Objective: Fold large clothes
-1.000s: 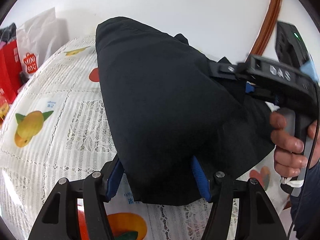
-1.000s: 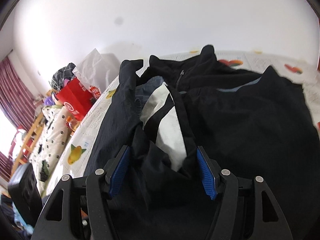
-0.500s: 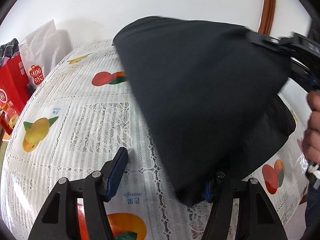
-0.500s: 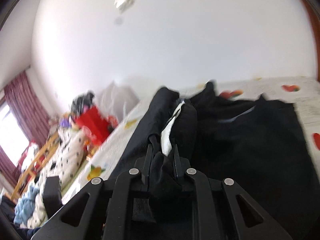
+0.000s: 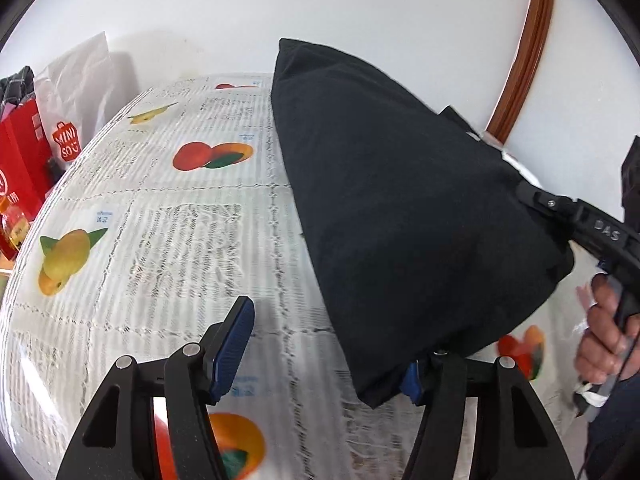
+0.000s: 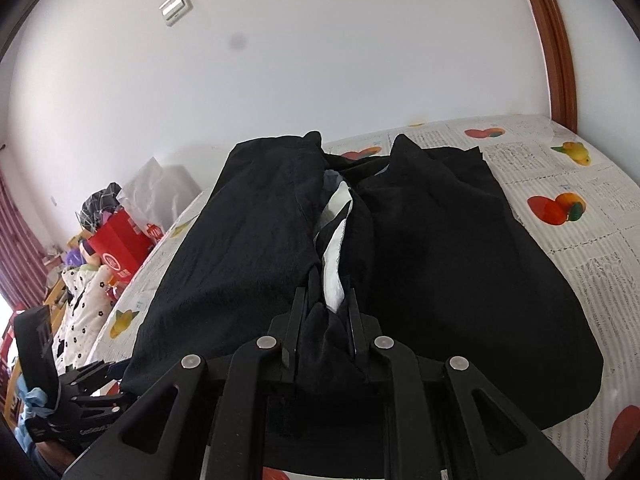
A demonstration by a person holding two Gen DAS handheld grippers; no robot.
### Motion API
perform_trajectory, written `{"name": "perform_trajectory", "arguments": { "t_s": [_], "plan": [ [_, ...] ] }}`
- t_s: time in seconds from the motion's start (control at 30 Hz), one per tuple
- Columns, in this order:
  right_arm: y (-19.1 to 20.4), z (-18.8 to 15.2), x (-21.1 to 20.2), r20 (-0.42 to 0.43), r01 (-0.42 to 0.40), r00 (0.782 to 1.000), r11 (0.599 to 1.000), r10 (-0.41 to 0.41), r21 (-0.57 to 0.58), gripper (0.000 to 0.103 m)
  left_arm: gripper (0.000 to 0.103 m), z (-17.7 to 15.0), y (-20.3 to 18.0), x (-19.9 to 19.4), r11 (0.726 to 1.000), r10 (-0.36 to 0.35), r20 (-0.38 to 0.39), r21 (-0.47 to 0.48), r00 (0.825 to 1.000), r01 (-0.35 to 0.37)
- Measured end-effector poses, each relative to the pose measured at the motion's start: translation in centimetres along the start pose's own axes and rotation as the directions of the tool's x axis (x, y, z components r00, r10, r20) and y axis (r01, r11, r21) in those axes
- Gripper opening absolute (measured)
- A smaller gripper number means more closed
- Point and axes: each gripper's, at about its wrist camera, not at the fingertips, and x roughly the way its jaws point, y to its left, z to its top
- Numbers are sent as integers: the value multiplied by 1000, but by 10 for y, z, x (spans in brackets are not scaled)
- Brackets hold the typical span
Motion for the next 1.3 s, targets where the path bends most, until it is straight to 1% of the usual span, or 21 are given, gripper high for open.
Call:
{"name": "perform_trajectory", "arguments": {
  "t_s": [0.1, 0.13, 0.23, 0.4, 0.47, 0.5, 0.57, 0.63, 0.7, 0.77, 0.87, 0.9, 0.97, 1.03, 1.1, 1.13, 1.17, 1.2, 1.23, 1.27, 1.3],
  "plan": [
    [-2, 1, -2, -7, 4, 1000, 1000, -4, 3, 15, 60, 1, -6, -5, 998, -66, -1, 5, 998, 66],
    [-2, 2, -2, -10, -1, 1000, 1000, 1, 4, 15, 60, 1, -11, -7, 998, -69, 4, 8, 998, 69],
    [-1, 0, -4, -16, 7, 1000, 1000, -7, -6, 15, 60, 2, -23, -6, 998, -45, 6, 36, 999, 45],
    [-3, 2, -5, -16, -10, 1000, 1000, 10, 9, 15, 60, 6, -25, 9, 1000, -18, -20, 25, 1000, 19],
    [-2, 3, -6, -17, -12, 1000, 1000, 12, -2, 15, 62, 6, -25, 19, 1000, 3, -45, 8, 999, -2],
    [-1, 4, -6, -17, -11, 1000, 1000, 11, -12, 15, 62, 6, -25, 19, 1000, 11, -34, 4, 999, -11],
    [0, 7, -8, -17, -15, 1000, 1000, 15, -27, 15, 61, 5, -31, 20, 998, 51, -36, 31, 998, -49],
    [0, 12, -13, 4, -36, 999, 999, 36, -35, 14, 61, 2, -36, 22, 995, 85, -27, 61, 996, -84],
    [-3, 20, -25, 50, -85, 995, 996, 86, -32, 13, 61, 1, -38, 23, 991, 105, -22, 80, 994, -103],
    [-13, 29, -43, 122, -135, 983, 991, 134, -2, 13, 61, 2, -38, 23, 991, 108, -20, 78, 994, -106],
    [-34, 33, -67, 199, -164, 968, 986, 153, 40, 13, 62, 3, -38, 23, 991, 110, -27, 83, 994, -107],
    [-40, 30, -71, 199, -160, 969, 986, 149, 41, 13, 62, 4, -37, 23, 991, 108, -30, 83, 994, -105],
    [-46, 22, -70, 165, -112, 981, 993, 105, 35, 13, 62, 4, -36, 24, 992, 104, -31, 80, 994, -101],
    [-51, 9, -60, 101, -50, 994, 998, 48, 26, 13, 62, 4, -35, 23, 992, 101, -27, 84, 995, -98],
    [-57, -2, -49, 39, -3, 999, 1000, 3, 21, 15, 62, 3, -35, 24, 991, 101, -23, 89, 995, -98],
    [-60, -6, -46, 17, 6, 1000, 1000, -7, 27, 18, 62, 3, -35, 24, 990, 100, -21, 97, 995, -98],
    [-62, -8, -45, 3, 16, 1000, 999, -16, 35, 26, 62, 3, -35, 23, 990, 98, -20, 100, 995, -95],
    [-65, -8, -46, -4, 22, 1000, 999, -22, 43, 30, 62, 3, -35, 22, 991, 92, -18, 101, 996, -90],
    [-66, -7, -47, -5, 24, 1000, 998, -24, 54, 37, 61, 3, -34, 20, 992, 78, -21, 103, 997, -75],
    [-67, -6, -48, -8, 11, 1000, 998, -11, 64, 47, 60, 3, -35, 17, 993, 59, -23, 100, 998, -57],
    [-67, -4, -48, -18, -10, 1000, 998, 11, 62, 52, 60, 3, -33, 15, 995, 31, -20, 90, 999, -29]
  ]
}}
